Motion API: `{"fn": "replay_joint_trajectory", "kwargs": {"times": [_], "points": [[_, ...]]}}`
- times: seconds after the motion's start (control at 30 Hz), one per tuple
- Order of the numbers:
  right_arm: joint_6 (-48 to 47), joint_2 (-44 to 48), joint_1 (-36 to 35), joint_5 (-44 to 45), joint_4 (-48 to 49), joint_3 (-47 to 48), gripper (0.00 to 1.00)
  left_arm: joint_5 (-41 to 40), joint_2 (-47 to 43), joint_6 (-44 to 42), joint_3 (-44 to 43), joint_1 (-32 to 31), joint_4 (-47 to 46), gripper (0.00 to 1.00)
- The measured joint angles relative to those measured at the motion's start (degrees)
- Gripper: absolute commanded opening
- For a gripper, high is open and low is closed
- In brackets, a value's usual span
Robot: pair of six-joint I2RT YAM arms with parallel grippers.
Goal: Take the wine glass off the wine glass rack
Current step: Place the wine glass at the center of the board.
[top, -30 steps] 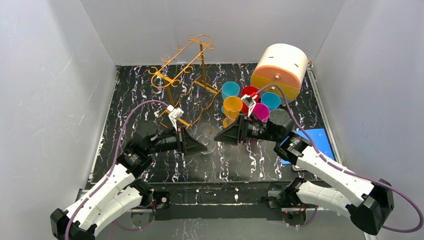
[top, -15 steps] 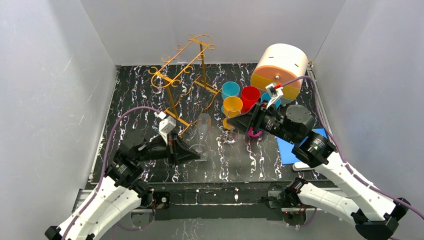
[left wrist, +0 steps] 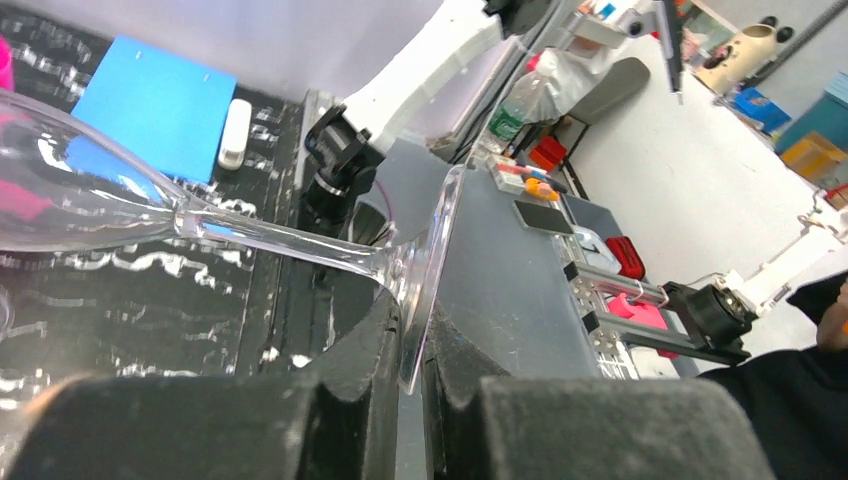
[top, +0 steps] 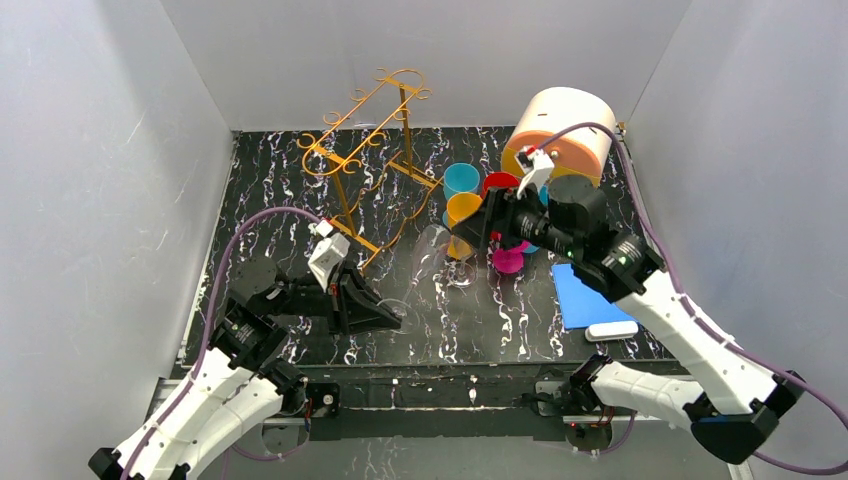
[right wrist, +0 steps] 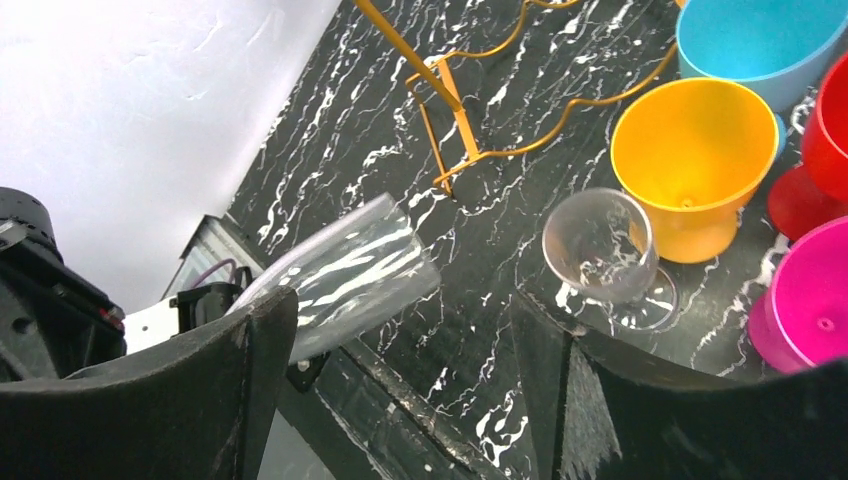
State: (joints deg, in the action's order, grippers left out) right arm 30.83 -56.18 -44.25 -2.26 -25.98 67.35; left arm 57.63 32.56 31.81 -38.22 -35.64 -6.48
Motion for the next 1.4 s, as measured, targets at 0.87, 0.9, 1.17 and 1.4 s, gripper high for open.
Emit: {"fn": "replay_joint_trajectory", "kwargs": {"times": [0.87, 0.9, 1.17, 1.4], "points": [[12.68, -3.98, 24.09, -51.93, 21.16, -6.84, 0.72, 3.06, 8.81, 18.45, -0.35, 0.00, -30.67, 0.00], [12.70, -4.37, 24.61, -52.28, 21.38, -6.88, 0.71, 2.86, 8.70, 18.84, 0.09, -0.11, -31.69, 0.00], [14.36, -6.86, 26.25, -58.55, 28.74, -9.11, 0.68, 1.62, 10.86, 21.22, 4.31, -1.55, -38.58, 0.00], [20.02, -7.52, 27.28, -59.52, 36.76, -12.00, 0.62, 0.90, 13.66, 20.87, 4.04, -3.23, -43.45, 0.00]]}}
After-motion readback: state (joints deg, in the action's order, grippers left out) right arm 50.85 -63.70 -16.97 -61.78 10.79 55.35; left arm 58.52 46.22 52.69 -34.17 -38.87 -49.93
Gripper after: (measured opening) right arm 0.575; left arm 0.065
